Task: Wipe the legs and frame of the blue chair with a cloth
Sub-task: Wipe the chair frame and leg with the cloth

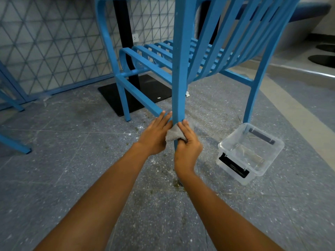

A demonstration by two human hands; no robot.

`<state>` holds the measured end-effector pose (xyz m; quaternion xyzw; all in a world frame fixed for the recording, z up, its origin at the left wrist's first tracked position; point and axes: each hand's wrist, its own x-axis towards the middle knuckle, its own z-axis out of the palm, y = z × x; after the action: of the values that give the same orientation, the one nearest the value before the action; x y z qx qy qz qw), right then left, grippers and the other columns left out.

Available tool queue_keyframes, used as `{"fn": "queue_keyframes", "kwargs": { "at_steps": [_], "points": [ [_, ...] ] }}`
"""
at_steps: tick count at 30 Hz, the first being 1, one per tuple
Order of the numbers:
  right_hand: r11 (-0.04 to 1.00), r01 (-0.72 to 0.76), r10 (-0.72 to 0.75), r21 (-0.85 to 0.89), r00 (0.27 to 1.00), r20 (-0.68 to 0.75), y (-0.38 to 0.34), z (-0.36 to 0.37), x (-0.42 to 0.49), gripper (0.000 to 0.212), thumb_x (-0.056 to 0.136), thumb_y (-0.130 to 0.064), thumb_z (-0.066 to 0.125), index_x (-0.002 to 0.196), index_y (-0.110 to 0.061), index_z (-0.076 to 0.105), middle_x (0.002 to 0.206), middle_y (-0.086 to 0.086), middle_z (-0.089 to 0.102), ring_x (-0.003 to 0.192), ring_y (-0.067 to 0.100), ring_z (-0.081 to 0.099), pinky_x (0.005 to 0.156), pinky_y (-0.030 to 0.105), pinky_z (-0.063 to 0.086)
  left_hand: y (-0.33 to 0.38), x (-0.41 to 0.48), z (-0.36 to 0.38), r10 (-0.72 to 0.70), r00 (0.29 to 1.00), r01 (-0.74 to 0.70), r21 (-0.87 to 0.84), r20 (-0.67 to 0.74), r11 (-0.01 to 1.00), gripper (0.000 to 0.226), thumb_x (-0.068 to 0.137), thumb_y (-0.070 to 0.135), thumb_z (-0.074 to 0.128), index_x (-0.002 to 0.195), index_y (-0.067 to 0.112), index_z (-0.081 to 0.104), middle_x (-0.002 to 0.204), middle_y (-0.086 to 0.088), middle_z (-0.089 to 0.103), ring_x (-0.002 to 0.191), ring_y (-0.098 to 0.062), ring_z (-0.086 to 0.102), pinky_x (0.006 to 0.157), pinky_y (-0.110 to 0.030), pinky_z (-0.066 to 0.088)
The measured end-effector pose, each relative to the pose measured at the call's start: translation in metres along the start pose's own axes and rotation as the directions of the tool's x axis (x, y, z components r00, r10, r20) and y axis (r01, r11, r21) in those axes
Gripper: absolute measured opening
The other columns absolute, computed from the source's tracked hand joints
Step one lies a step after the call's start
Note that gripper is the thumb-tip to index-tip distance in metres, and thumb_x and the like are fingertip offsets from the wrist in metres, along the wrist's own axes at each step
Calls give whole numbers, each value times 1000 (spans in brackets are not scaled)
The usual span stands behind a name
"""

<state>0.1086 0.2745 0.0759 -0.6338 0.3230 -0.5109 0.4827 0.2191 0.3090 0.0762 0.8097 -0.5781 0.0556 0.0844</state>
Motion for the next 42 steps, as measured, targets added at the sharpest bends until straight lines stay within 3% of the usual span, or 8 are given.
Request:
{"fn": "queue_keyframes", "kwargs": {
  "at_steps": [8, 11, 15, 20, 29, 35, 38, 42],
  "points": [
    [995, -94, 94, -46, 995, 16, 25, -5, -13, 39, 78, 18, 55, 110, -2, 65, 126, 11, 61, 121, 20, 55, 105, 32, 43, -1, 2, 9, -7, 999, 7, -4, -52, 1000, 83, 82, -4, 53, 149, 12, 5, 159, -6, -1, 146, -24, -10, 118, -37, 1],
    [984, -165, 167, 69, 986, -14, 28, -15, -9, 38, 78, 17, 52, 108, -2, 67, 119, 11, 64, 112, 21, 60, 94, 19, 50, -3, 3, 12, -7, 997, 6, -13, -76, 1000, 83, 81, -8, 50, 149, 12, 7, 159, -4, -1, 146, -23, -10, 117, -35, -1],
    [984, -135, 149, 119, 981, -122, 23, -19, 1, 36, 79, 14, 53, 101, -8, 69, 94, -11, 52, 88, 6, 55, 80, 14, 51, -5, 3, 17, -10, 993, 7, -24, -115, 1000, 84, 79, -8, 51, 149, 13, 8, 159, -4, 2, 146, -23, -9, 115, -34, -3],
    [991, -100, 110, 93, 989, -99, 24, -3, -10, 34, 80, 12, 55, 106, -5, 69, 105, 2, 55, 95, 9, 54, 80, 2, 45, -6, 3, 20, 8, 989, -11, -20, -145, 1000, 88, 77, -7, 57, 148, 13, 10, 158, -5, 6, 146, -25, -5, 111, -32, -3],
    [985, -151, 162, 84, 977, -137, 44, 9, -24, 35, 80, 15, 56, 107, -5, 67, 112, 5, 60, 115, 16, 55, 102, 32, 46, -3, 4, 27, -11, 980, 1, -47, -199, 999, 79, 79, -7, 53, 147, 10, 15, 158, -8, 9, 146, -26, -3, 117, -40, 3],
    [970, -242, 244, 40, 967, -78, 64, 1, -36, 33, 81, 16, 54, 107, 0, 66, 119, 12, 59, 118, 17, 53, 103, 19, 39, -3, 6, 32, -29, 976, 16, -63, -216, 998, 76, 81, -4, 51, 147, 10, 16, 158, -8, 11, 146, -26, -2, 120, -44, 10],
    [961, -276, 277, 34, 959, -54, 73, -13, -34, 34, 81, 18, 50, 106, 2, 67, 118, 14, 62, 112, 23, 58, 91, 9, 44, -3, 6, 33, -34, 976, 21, -65, -215, 998, 77, 81, -4, 51, 148, 11, 15, 158, -7, 10, 146, -25, -3, 119, -43, 9],
    [958, -249, 271, 146, 949, -159, 72, -20, -32, 34, 79, 18, 52, 105, 2, 67, 115, 14, 63, 109, 25, 59, 79, -1, 45, -3, 5, 33, -39, 974, 25, -67, -223, 997, 76, 83, -3, 51, 148, 13, 14, 158, -6, 9, 146, -24, -4, 119, -41, 5]
  ]
}}
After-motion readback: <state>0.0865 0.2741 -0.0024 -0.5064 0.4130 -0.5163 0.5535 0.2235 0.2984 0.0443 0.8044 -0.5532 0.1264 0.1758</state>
